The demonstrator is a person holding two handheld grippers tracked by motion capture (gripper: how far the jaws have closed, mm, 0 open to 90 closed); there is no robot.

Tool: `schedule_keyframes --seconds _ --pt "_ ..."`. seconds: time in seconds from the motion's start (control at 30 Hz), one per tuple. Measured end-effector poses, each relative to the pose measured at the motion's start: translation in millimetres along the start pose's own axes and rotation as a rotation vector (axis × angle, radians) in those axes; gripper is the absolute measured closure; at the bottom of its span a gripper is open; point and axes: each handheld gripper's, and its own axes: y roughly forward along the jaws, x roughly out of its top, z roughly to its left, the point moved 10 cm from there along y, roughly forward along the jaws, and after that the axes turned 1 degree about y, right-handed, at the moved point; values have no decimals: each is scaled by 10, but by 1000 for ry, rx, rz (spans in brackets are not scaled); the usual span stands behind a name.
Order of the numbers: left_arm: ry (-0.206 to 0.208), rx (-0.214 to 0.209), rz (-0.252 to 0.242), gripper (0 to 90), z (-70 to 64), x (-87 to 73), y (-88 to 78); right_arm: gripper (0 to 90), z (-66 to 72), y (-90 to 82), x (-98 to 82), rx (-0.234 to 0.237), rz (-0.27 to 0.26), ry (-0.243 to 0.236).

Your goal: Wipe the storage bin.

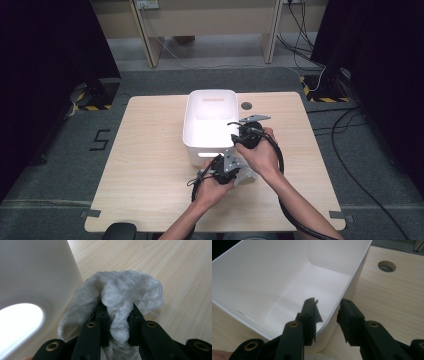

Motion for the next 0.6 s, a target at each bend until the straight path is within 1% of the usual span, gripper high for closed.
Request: schedule_keyframes --seconds 0.1,0.27,0.33,0.37,0.4,0.6 --pt "5 5 5 761 1 -15 13 665 -1 0 -1 -1 0 -1" --pt "2 2 29 761 -8 -110 81 665 2 0 -1 -2 0 -2" --pt "1 2 30 760 -9 -131 99 665 3 1 0 -2 -1 -2" --pt "1 2 30 760 -9 -131 99 665 3 1 0 -2 -1 -2" --pt "0 -7 39 760 -14 -148 103 665 4 1 0 -2 0 -2" --pt "3 -11 49 759 -11 -157 98 664 5 1 0 -2 1 0"
